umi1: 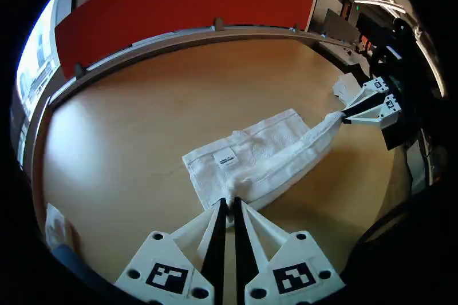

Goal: Fold towel

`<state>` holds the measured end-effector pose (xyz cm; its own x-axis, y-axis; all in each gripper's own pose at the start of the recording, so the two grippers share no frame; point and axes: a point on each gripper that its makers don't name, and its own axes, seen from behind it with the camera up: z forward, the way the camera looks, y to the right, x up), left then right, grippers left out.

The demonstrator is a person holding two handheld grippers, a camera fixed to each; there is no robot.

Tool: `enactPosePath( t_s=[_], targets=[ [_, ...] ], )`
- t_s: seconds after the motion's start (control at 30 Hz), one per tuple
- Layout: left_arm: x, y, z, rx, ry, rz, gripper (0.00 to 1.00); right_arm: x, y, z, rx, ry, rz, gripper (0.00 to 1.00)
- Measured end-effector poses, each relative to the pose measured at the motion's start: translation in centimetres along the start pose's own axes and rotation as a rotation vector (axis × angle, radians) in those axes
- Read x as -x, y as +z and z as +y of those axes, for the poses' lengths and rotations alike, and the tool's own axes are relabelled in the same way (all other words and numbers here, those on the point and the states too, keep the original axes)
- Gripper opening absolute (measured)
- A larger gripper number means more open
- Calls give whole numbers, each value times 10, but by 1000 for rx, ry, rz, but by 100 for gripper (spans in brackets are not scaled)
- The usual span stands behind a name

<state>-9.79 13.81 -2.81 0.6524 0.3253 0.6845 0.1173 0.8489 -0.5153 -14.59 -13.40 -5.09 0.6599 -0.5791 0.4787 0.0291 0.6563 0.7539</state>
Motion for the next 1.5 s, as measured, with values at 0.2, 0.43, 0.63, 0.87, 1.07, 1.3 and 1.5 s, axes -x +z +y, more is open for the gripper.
enactPosePath(
  t_s=[0.2, 0.43, 0.63, 0.87, 1.07, 1.3, 1.5],
  targets=[
    [-1, 9, -6, -7, -2, -4, 9, 2, 9, 5, 0, -1, -13, 10],
    [-2, 24, -12, -14, 3, -10, 9, 6, 22, 12, 5, 17, -26, 10],
    [-1, 37, -16, -18, -6, -21, 9, 10, 34, 18, 13, 34, -34, 10],
    [4, 49, -19, -21, -11, -41, 10, 15, 45, 22, 18, 58, -45, 10],
    [2, 57, -26, -38, -22, -44, 12, 17, 52, 27, 32, 81, -47, 10],
    [-3, 65, -38, -66, -18, -42, 17, 17, 59, 34, 56, 105, -46, 12],
    [-4, 70, -45, -81, 2, -45, 19, 14, 64, 38, 69, 121, -37, 15]
  ],
)
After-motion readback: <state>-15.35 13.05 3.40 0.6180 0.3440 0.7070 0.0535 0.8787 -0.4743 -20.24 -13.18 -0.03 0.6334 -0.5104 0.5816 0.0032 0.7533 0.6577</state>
